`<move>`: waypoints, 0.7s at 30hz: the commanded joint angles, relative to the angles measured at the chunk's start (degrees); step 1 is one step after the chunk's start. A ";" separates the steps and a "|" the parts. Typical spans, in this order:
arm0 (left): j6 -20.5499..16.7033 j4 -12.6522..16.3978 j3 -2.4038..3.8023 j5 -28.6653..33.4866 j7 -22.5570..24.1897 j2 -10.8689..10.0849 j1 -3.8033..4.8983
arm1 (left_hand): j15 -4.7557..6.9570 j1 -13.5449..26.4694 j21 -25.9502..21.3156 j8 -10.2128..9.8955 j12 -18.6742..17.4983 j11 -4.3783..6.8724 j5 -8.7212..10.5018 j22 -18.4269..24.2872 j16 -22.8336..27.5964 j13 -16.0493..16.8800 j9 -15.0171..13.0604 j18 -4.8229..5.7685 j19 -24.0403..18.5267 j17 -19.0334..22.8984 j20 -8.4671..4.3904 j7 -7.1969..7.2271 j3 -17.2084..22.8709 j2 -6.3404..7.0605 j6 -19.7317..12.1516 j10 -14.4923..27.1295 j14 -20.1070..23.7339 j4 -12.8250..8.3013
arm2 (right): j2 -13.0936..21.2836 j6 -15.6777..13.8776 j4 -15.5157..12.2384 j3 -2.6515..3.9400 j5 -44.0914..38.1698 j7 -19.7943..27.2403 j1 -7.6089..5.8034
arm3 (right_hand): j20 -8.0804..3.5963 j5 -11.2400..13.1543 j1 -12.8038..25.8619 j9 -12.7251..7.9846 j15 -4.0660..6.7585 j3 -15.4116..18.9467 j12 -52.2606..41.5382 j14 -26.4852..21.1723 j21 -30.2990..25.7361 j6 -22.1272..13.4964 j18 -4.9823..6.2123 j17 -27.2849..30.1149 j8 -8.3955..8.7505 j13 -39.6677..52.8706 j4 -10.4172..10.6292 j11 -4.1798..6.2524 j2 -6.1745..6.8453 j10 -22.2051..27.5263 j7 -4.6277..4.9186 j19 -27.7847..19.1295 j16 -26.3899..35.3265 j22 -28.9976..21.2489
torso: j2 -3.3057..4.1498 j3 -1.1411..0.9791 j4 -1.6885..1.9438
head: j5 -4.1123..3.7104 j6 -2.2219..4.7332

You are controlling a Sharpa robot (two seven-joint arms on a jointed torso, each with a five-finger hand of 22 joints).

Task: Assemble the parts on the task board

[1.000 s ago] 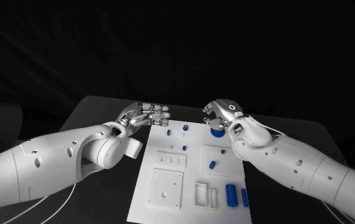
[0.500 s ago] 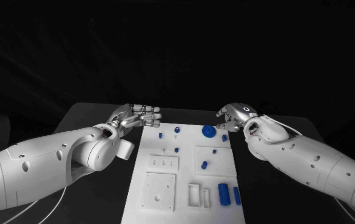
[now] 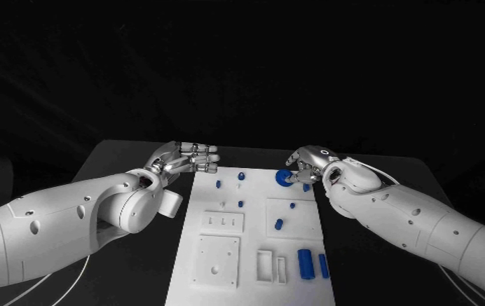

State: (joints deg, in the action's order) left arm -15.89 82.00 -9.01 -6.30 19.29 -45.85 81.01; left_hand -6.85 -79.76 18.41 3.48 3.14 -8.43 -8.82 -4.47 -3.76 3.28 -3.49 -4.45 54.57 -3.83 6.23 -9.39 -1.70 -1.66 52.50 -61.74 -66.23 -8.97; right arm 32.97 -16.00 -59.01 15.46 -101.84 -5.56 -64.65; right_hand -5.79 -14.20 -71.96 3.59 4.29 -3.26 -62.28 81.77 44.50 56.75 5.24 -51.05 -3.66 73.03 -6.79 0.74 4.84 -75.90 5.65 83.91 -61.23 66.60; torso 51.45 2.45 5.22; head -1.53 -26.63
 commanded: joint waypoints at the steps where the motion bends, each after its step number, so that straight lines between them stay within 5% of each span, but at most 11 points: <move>1: 0.67 0.01 0.02 0.00 0.70 0.23 0.03 | -0.13 -0.10 -0.24 0.00 0.23 0.04 0.36 0.05 0.11 0.07 0.04 -0.28 0.31 -0.02 -0.05 -0.07 0.05 0.26 0.10 0.42 -0.33 -0.04 | -0.47 1.60 0.69 0.03 0.74 1.16 0.03 | 0.36 0.15 -0.40 -0.02 -0.08 0.00 -0.35 0.39 0.04 0.96 0.36 -0.50 0.09 0.14 0.17 -0.26 -0.04 -0.10 0.09 2.08 0.29 0.48 | -0.02 0.13 0.03 | 0.06 -0.15; 21: 0.88 -0.42 0.01 -0.03 0.52 0.76 -0.03 | -0.17 -0.08 -0.25 -0.01 0.23 -0.04 0.37 0.05 0.11 0.07 0.04 -0.31 0.30 -0.02 -0.01 -0.11 -0.01 0.25 -0.11 0.71 -0.30 0.04 | -2.34 2.86 3.40 0.03 1.44 1.42 0.15 | 0.46 -0.44 0.22 0.00 -0.20 -0.95 -0.59 0.63 -0.34 2.65 0.22 -1.86 0.09 0.34 -0.77 -0.35 -1.07 -0.14 0.04 2.41 0.37 2.66 | -0.01 0.13 -0.11 | 0.32 -0.66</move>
State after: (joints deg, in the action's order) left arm -15.79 81.51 -9.03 -6.30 19.27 -45.23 80.97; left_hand -6.86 -79.76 18.41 3.49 3.14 -8.52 -8.82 -4.47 -3.76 3.27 -3.49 -4.45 54.57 -3.83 6.23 -9.39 -1.71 -1.66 52.50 -61.43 -66.23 -8.99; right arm 30.73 -14.43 -55.71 15.48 -100.73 -4.80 -64.56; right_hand -5.80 -14.44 -71.74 3.60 4.10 -4.07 -62.55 81.97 44.45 59.10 5.21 -52.86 -3.66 73.32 -7.60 0.72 4.14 -75.89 5.70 83.92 -60.99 69.24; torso 51.50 2.60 5.11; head -1.24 -27.20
